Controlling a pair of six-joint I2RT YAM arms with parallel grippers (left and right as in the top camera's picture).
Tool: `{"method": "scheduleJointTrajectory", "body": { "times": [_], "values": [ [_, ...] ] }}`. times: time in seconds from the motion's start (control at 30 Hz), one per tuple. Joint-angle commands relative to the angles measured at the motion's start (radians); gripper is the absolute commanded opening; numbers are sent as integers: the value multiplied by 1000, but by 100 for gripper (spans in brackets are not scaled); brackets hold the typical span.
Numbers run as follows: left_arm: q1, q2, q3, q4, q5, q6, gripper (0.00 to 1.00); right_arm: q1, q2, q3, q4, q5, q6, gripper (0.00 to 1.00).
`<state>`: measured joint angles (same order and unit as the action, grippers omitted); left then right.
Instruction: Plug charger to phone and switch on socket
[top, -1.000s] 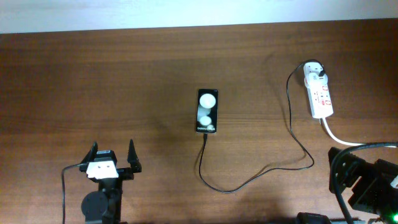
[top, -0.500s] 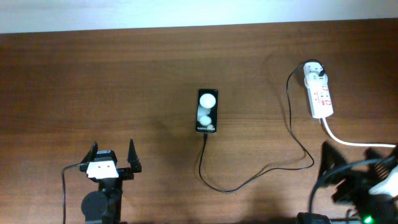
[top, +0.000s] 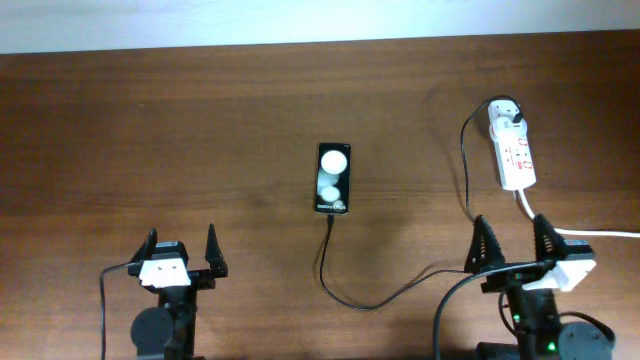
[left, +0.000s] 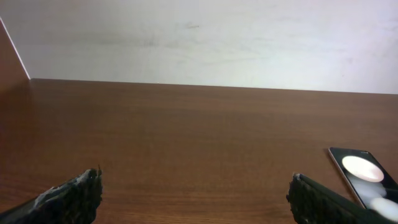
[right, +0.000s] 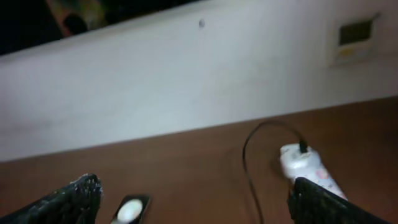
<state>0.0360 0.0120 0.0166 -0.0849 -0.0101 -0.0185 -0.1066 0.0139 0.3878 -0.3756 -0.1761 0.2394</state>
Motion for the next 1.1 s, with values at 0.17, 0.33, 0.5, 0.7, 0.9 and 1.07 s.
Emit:
{"method": "scheduleJointTrajectory", "body": {
  "times": [0.17,0.33,0.5,0.7,0.9,1.07],
  "values": [
    [4,-5,-7,2,11,13,99,49,-11,-248,182,0,0,99],
    [4,-5,-7,2,11,13,99,49,-11,-256,309,0,0,99],
    [4,-5,-7,2,11,13,99,44,-11,-257,368,0,0,99],
    [4,-5,-7,2,11,13,99,46,-11,-382,494,1,0,99],
    [4,-5,-7,2,11,13,99,60,-11,-382,313,0,1,99],
    [4,-5,-7,2,11,13,99,61,-11,-382,312,0,0,99]
  ]
}}
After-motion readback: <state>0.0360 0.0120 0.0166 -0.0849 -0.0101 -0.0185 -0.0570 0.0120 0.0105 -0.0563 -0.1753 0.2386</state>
